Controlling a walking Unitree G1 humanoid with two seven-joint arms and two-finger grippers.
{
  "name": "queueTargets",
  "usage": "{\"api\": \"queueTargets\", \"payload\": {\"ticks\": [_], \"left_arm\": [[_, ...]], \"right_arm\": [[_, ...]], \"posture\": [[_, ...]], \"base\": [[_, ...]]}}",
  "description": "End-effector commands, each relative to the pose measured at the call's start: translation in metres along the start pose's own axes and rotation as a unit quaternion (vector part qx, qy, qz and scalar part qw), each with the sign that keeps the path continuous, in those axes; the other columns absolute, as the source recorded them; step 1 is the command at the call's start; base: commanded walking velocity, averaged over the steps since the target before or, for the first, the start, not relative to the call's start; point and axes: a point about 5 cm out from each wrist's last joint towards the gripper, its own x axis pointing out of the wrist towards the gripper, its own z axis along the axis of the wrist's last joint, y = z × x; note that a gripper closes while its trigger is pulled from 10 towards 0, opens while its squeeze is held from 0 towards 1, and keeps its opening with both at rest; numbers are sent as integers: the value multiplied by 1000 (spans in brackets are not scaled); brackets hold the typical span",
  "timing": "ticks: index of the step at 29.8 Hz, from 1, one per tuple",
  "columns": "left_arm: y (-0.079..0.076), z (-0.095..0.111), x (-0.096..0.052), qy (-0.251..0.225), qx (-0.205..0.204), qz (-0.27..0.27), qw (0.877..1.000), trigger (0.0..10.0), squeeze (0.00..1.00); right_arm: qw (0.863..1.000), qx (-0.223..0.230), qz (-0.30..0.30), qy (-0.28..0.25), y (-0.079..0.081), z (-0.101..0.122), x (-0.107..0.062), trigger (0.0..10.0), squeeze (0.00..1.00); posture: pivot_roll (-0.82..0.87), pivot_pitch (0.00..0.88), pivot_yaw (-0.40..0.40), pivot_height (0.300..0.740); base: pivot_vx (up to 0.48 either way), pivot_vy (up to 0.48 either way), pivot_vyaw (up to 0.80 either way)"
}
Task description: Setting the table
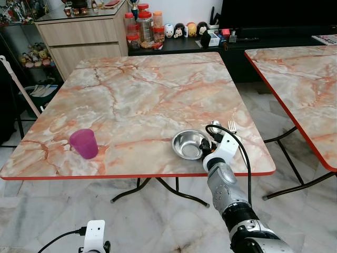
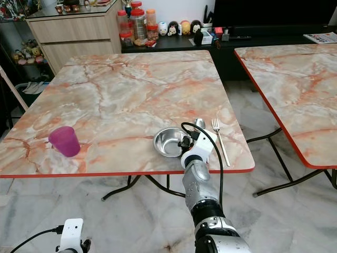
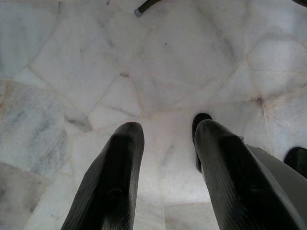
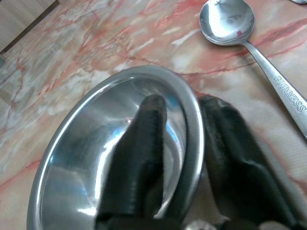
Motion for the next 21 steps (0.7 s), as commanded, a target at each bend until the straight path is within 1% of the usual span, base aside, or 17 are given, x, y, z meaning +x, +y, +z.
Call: {"api": "queueTargets", "payload": {"ticks": [1,14,16,18,19,20,21], "left_arm": [[2,-1,0,7,-9,4,1000,10000,0],[3,-2,0,12,2,-1,1000,10000,0],[3,-2,0,13,6,-1,1000,10000,0],[3,-2,0,13,7,0,1000,10000,0],[3,-2,0,14,14,1,1000,10000,0],[3,-3,0,14,16,2,1000,10000,0],[3,-3,0,15,17,3,1000,10000,0]], "right_arm": [[1000,0,12,-8,7,7,1,0,0],[1000,12,23,-16,11,7,1,0,0],[999,19,39,-28,16,10,0,0,0],[998,19,45,-30,17,11,0,0,0],[995,34,83,-47,27,16,-1,0,0],[992,43,105,-56,34,19,-2,4510,0],[985,50,147,-82,46,27,-4,10000,0]], "posture": [[86,0,55,740],[84,0,71,740],[84,0,73,740],[84,0,73,740],[84,0,74,740],[82,0,74,740],[82,0,74,740]], "base": [[0,0,0],[0,0,0],[0,0,0],[0,0,0],[0,0,0],[0,0,0],[0,0,0]]}}
